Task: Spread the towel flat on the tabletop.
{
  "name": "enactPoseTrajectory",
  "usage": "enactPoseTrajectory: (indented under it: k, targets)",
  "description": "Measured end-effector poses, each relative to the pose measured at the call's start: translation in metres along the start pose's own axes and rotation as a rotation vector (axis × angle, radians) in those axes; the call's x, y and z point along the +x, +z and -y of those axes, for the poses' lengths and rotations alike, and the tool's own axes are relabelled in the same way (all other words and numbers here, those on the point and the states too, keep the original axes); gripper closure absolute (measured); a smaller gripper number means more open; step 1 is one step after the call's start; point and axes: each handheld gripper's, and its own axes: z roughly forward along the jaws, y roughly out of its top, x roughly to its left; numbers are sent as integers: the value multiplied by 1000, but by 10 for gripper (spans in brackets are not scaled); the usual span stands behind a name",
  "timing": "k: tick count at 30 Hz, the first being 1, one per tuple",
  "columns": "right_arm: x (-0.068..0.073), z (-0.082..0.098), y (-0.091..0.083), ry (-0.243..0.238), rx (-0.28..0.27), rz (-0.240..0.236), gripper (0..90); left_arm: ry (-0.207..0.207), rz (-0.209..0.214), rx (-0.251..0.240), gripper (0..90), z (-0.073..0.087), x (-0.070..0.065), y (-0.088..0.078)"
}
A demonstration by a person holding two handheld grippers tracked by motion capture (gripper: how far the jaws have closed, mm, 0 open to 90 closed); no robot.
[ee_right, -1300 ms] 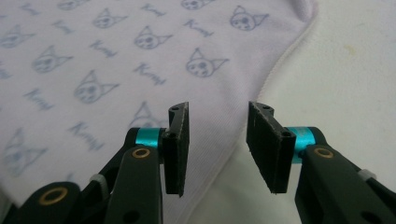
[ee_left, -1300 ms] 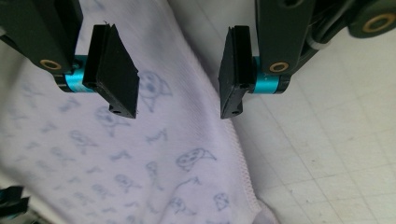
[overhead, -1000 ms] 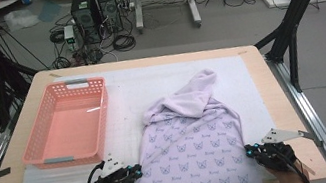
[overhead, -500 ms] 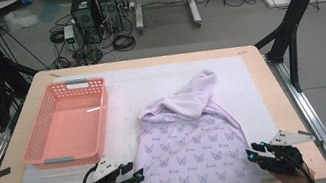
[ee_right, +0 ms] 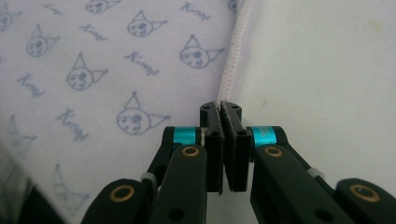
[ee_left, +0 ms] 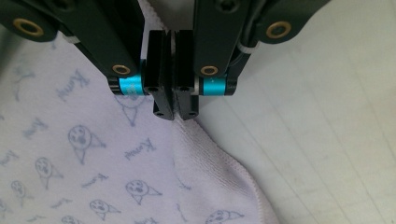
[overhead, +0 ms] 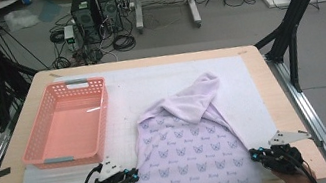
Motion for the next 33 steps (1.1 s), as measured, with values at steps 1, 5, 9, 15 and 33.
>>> enactPoseTrajectory:
  k: [1, 5, 9, 15, 33]
  targets:
    - [2, 1, -2, -12, 7, -7, 874, 6, 12, -6, 835, 0, 0, -1]
    - [0, -7, -3, -6, -44, 8, 661, 9, 9, -76, 596, -17, 7, 9]
    - [-11, -22, 6, 16, -114, 39, 635, 2, -24, -103, 513, -37, 19, 23]
    - [-23, -41, 34, 12, -97, 61, 637, -62, -32, -35, 481, -54, 40, 55]
    - [-18, -20, 16, -18, 2, 6, 870, -14, -18, -16, 844, -31, 28, 33]
